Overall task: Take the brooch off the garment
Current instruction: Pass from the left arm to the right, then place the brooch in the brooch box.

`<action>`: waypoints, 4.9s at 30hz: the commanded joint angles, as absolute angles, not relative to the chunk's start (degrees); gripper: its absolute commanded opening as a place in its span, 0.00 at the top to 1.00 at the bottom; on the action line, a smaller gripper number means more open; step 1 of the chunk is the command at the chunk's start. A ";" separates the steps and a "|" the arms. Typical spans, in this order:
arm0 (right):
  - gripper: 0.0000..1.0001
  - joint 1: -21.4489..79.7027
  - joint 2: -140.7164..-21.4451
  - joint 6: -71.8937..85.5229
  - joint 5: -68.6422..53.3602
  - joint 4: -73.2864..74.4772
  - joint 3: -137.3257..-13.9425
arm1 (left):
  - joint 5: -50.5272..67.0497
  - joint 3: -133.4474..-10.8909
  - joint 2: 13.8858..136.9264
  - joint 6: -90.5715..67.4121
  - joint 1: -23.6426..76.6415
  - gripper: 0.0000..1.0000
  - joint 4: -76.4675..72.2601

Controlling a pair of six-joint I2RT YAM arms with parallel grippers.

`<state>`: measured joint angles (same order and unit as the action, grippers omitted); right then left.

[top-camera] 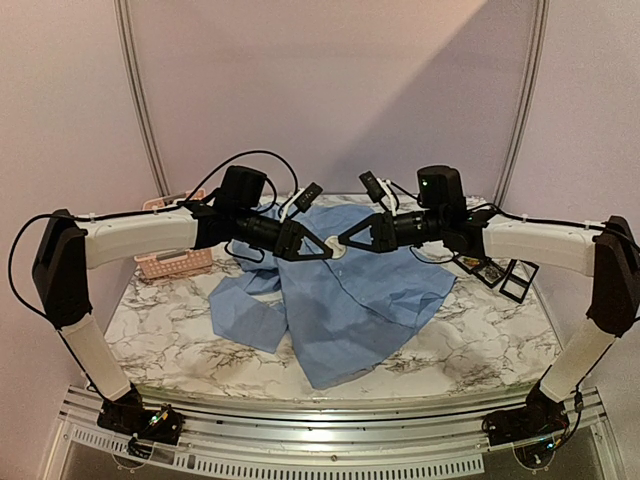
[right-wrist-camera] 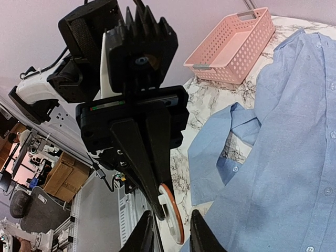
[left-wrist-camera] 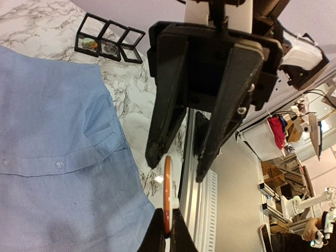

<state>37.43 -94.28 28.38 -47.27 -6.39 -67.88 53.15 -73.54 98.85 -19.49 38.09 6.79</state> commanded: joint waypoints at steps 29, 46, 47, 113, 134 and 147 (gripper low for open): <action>0.99 37.55 -97.15 29.51 -53.49 -7.93 -69.97 | 52.65 -73.39 97.38 -18.17 38.67 1.00 8.09; 1.00 36.87 -91.11 21.84 -18.47 10.31 -72.51 | 28.27 -72.88 91.03 -13.68 37.10 0.30 14.67; 1.00 36.42 -90.55 20.95 -14.83 12.63 -73.08 | 24.14 -72.17 89.43 -14.16 36.18 0.27 14.56; 1.00 9.32 -114.76 31.61 52.26 55.80 -75.15 | 3.95 -58.13 68.31 -20.48 11.49 0.00 12.86; 0.79 9.31 -114.27 28.09 46.47 51.12 -75.10 | 5.28 -58.10 69.26 -21.03 11.40 0.01 12.66; 0.35 9.32 -108.47 25.49 41.08 47.63 -73.80 | 3.83 -57.78 68.65 -20.88 11.34 0.00 12.73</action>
